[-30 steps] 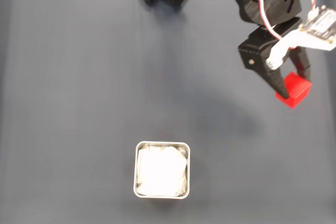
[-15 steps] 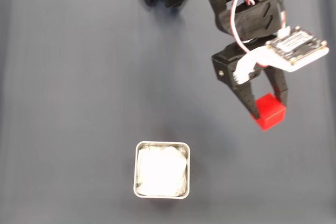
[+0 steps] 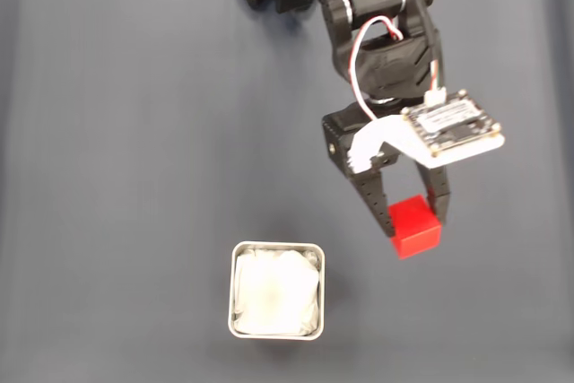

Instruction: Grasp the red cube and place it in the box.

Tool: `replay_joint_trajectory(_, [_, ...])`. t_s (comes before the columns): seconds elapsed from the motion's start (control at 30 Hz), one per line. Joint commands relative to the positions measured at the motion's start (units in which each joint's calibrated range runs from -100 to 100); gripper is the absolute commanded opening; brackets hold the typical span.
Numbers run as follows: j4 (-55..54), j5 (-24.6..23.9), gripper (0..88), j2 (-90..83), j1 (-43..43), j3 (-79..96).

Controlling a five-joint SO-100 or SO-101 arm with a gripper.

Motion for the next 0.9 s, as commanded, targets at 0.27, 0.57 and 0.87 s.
replay_joint_trajectory(0.27, [-0.17,-1.17,6.1,3.29,5.2,-5.28])
replay_joint_trajectory(0.57, [-0.5,-1.56,5.8,6.76,8.04,-7.84])
replay_joint_trajectory(0.87, [-0.74,-1.32,5.8,10.4,10.46,-11.49])
